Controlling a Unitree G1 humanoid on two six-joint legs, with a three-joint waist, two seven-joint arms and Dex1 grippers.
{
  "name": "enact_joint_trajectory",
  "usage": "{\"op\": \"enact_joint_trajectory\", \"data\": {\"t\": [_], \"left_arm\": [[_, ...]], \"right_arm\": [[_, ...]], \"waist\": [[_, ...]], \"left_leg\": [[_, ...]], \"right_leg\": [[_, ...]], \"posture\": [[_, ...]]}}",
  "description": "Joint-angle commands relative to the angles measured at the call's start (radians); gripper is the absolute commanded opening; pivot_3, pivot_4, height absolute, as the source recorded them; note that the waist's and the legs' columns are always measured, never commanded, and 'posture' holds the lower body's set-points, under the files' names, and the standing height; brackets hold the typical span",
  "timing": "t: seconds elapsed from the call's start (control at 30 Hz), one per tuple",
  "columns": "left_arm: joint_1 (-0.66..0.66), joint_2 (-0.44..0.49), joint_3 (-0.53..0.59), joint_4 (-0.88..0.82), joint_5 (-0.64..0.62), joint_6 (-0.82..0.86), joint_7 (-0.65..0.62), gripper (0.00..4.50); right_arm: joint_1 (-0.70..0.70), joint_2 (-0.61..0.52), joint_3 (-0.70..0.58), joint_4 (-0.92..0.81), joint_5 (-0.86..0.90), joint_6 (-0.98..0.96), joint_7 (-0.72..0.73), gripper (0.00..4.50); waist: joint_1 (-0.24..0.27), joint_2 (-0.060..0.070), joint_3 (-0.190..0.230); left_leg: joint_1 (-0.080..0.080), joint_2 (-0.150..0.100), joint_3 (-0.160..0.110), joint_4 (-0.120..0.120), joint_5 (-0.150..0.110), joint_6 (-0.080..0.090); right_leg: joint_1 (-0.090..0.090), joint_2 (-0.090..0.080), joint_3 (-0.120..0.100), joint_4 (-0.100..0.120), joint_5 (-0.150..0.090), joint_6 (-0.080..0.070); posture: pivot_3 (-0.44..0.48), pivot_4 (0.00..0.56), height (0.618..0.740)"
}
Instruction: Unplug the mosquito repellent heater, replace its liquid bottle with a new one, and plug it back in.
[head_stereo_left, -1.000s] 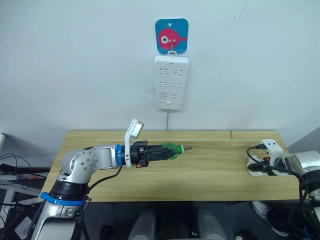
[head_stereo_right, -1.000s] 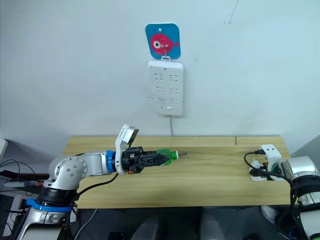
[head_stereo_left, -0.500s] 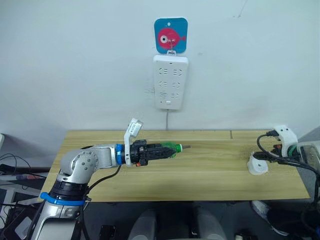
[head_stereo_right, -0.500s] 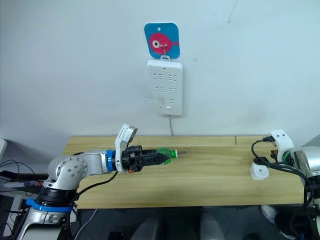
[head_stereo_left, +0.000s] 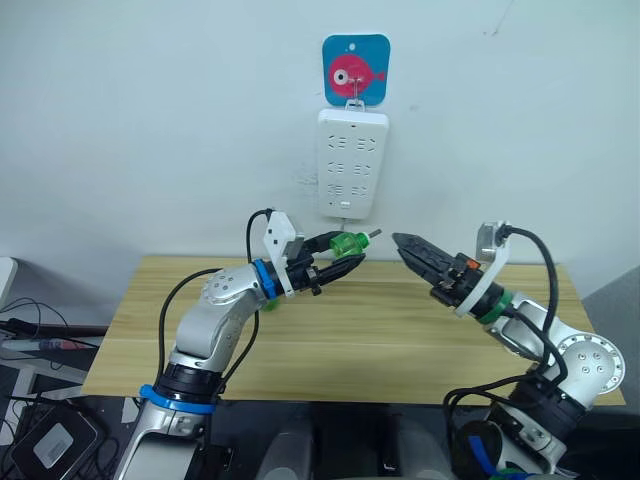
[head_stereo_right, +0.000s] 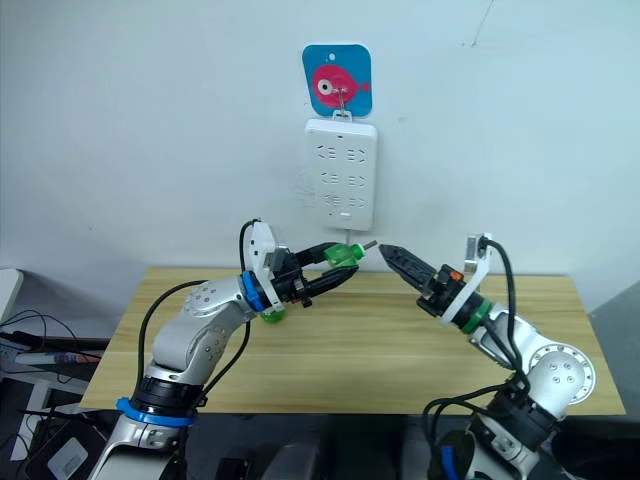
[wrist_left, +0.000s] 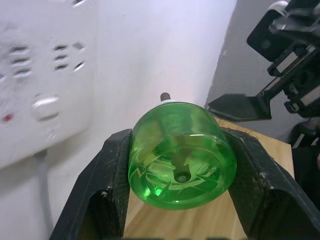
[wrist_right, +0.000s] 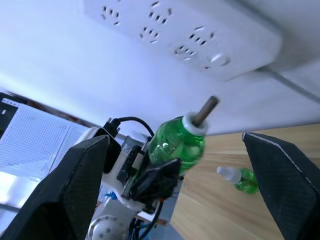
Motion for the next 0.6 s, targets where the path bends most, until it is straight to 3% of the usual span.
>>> {"op": "enact_joint_trajectory", "data": {"t": [0.03, 0.3, 0.47, 0.6], "left_arm": [[-0.029, -0.025, -0.010, -0.043, -0.005, -0.010, -0.011, 2.33], [0.010, -0.047, -0.027, -0.115, -0.015, 0.018, 0.007, 2.33], [0.032, -0.057, -0.037, -0.137, -0.006, 0.022, 0.016, 2.33], [0.027, -0.067, -0.037, -0.133, -0.001, 0.020, 0.020, 2.33]], "right_arm": [[-0.014, 0.045, 0.052, -0.025, 0.012, -0.042, -0.172, 4.49], [0.026, 0.040, 0.155, 0.008, 0.190, -0.223, -0.377, 4.49], [0.078, -0.032, 0.285, 0.010, 0.355, -0.330, -0.466, 4.49], [0.111, -0.116, 0.381, 0.011, 0.464, -0.423, -0.506, 3.54]], "waist": [[-0.003, 0.000, 0.000], [-0.025, 0.000, 0.000], [-0.029, 0.000, 0.000], [-0.026, 0.000, 0.000]], "left_leg": [[0.000, 0.000, 0.000, 0.000, 0.000, 0.000], [0.002, 0.001, 0.000, 0.000, 0.000, 0.000], [0.002, 0.001, 0.000, 0.000, 0.000, 0.000], [0.002, 0.001, 0.000, 0.000, 0.000, 0.000]], "right_leg": [[0.000, 0.000, 0.000, 0.001, 0.000, 0.000], [-0.002, 0.002, 0.000, 0.009, 0.000, 0.000], [-0.002, 0.002, 0.000, 0.009, 0.000, 0.000], [-0.001, 0.003, 0.000, 0.009, 0.000, 0.000]], "posture": [[0.031, 0.185, 0.740], [0.039, 0.179, 0.740], [0.043, 0.169, 0.740], [0.045, 0.167, 0.740]]}}
